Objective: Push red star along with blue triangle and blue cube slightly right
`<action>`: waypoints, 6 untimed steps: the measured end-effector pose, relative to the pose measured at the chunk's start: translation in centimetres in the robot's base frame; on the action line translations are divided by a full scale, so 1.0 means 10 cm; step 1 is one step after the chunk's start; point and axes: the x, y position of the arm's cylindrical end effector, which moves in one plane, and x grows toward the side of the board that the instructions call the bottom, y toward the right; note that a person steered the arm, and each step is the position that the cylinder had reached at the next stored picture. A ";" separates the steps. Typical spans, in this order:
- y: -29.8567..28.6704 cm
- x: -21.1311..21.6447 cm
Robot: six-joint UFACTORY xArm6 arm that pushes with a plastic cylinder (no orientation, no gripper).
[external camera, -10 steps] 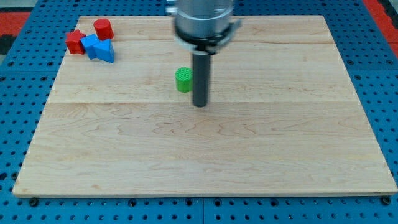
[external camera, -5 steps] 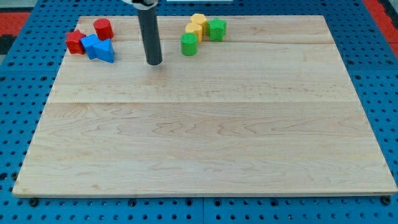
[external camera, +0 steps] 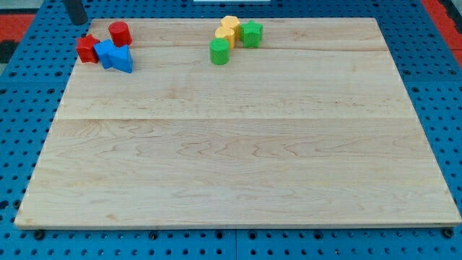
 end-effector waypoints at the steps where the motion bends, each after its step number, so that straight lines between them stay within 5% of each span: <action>1: 0.09 0.59; 2: 0.01 0.81; 4: 1.07 1.14; 6: 1.47 1.56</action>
